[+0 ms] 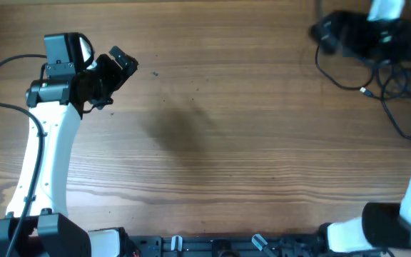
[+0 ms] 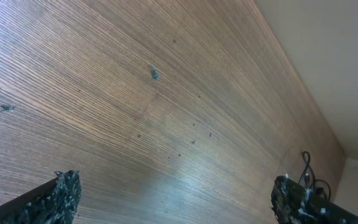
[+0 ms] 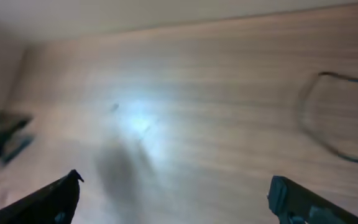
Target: Untangle cables
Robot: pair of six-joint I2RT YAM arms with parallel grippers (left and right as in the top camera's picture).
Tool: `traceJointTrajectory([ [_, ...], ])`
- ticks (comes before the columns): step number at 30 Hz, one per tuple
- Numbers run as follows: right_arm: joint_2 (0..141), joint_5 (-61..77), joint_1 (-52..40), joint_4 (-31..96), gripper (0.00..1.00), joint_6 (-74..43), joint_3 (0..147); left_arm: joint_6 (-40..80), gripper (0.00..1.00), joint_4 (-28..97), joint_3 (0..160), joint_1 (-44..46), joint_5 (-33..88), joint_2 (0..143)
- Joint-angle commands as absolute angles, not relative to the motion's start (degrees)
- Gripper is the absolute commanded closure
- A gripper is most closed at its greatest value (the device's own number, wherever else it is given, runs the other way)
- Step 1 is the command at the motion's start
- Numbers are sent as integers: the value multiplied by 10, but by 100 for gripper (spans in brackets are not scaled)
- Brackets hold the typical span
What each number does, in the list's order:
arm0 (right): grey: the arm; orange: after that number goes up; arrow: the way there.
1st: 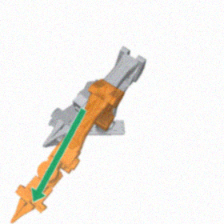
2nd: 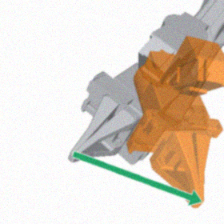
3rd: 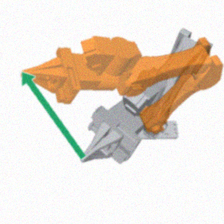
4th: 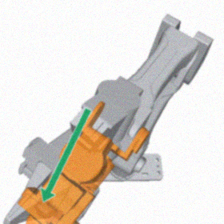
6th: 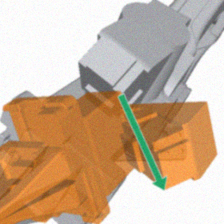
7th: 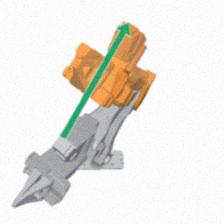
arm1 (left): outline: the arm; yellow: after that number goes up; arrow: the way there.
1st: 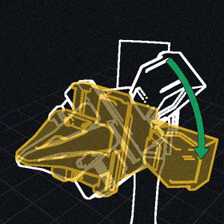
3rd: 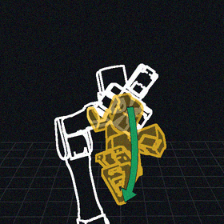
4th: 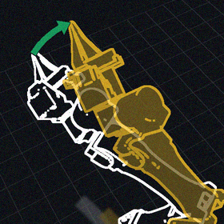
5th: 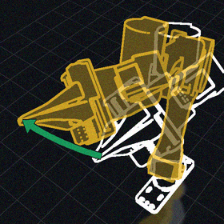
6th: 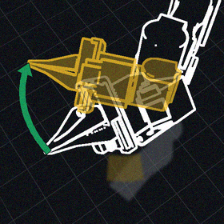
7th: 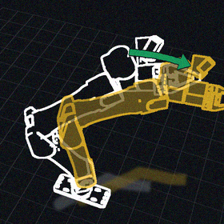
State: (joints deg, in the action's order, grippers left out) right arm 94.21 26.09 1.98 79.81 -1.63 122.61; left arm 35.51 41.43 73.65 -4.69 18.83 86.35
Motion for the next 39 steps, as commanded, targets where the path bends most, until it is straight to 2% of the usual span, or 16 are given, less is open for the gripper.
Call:
traceJointTrajectory([
  [1, 916, 238, -65, 806, 0, -51, 1230, 361, 0, 415, 739, -50, 183, 865],
  [5, 921, 237, -115, 806, 0, -65, 1230, 361, 0, 415, 739, -50, 183, 865],
  [15, 899, 168, -117, 903, 0, -45, 1230, 361, 0, 415, 739, -50, 183, 865],
  [18, 896, 110, -117, 901, 0, -38, 1228, 361, 0, 415, 739, -50, 183, 865],
  [21, 856, 94, -117, 821, 0, 18, 1183, 361, 0, 415, 739, -50, 183, 865],
  [24, 783, 94, -117, 691, 0, 63, 1068, 361, 0, 415, 739, -50, 183, 865],
  [27, 678, 94, -109, 508, 0, 121, 887, 361, 0, 415, 739, -50, 183, 865],
  [29, 567, 94, -84, 326, 0, 183, 699, 361, 0, 415, 739, -50, 183, 865],
  [36, 360, 97, -16, 95, 0, 195, 393, 361, 0, 415, 739, -50, 183, 865],
  [39, 279, 98, 2, 51, 0, 195, 289, 361, 0, 415, 739, -50, 183, 865],
])
